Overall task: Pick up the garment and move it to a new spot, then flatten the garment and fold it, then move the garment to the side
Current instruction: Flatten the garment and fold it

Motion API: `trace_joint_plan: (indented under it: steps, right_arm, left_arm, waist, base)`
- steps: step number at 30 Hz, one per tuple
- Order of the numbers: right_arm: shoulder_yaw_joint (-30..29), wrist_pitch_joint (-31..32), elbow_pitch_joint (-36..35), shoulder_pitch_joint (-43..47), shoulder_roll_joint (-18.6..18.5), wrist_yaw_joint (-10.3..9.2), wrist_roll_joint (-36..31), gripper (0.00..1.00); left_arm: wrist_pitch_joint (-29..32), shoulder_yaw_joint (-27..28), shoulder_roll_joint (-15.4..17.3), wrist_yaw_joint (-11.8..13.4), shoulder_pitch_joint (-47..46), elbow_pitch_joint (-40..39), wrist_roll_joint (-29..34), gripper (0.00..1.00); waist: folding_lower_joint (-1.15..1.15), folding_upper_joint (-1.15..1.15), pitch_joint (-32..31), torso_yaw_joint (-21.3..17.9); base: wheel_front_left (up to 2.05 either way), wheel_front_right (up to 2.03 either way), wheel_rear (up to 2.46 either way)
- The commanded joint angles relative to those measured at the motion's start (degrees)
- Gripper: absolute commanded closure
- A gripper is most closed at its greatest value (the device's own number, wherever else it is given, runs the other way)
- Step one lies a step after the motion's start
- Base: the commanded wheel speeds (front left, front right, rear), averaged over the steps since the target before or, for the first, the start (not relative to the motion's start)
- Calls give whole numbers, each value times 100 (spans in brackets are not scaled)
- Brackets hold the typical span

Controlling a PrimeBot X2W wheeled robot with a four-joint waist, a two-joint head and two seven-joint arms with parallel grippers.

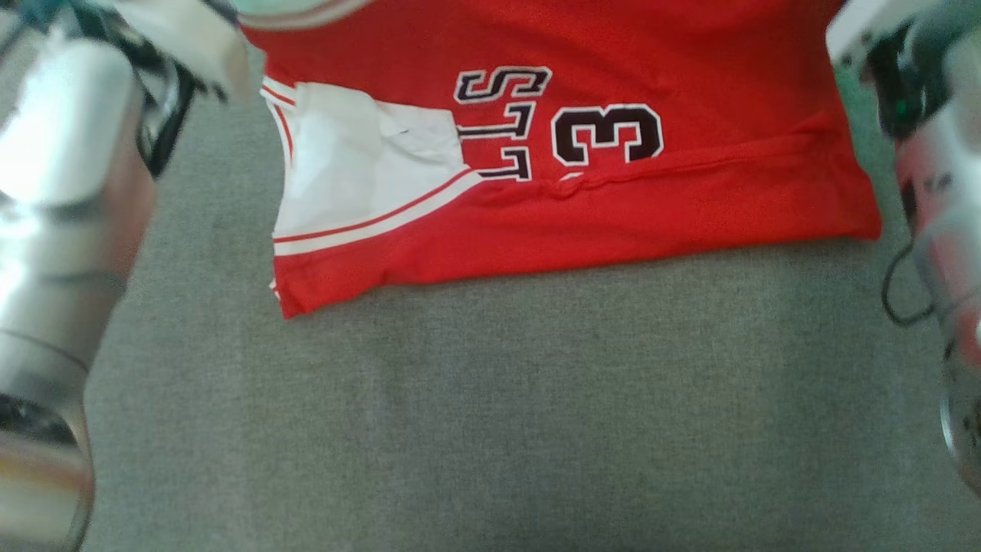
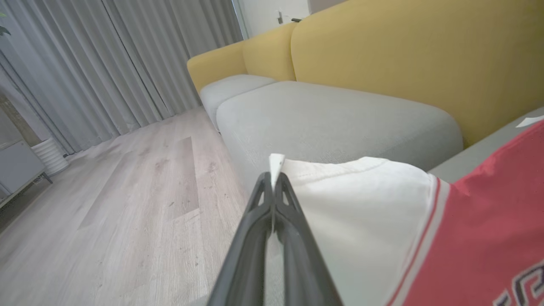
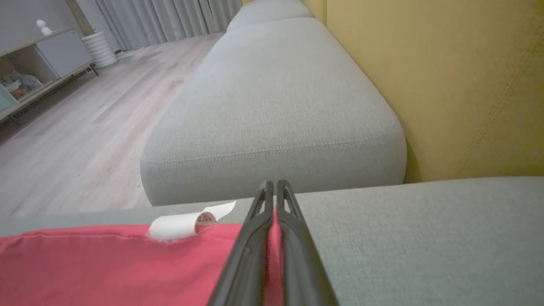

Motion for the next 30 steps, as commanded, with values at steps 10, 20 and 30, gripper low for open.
trace_joint_plan:
  steps: [10, 20, 30]
  right_arm:
    - [1280, 1264, -1034, 1322, -680, -11, 1453, 100]
    - [2046, 2626, -1959, 2318, -1532, -11, 2593, 100]
    - [2414, 3309, -2499, 2636, -1887, -11, 2976, 100]
  left_arm:
    - [419, -473, 581, -144, 1170, -631, -395, 100]
    - [1714, -1082, 1374, -152, 2189, -2040, -1080, 100]
    - [2079, -1209, 1628, 109, 2600, -2724, -1152, 100]
  waist:
    - [0, 0, -647, 147]
    - [0, 0, -980, 130]
    - [0, 0, -1016, 11]
  base:
    - [0, 0, 0]
    - [0, 0, 0]
    - [0, 0, 0]
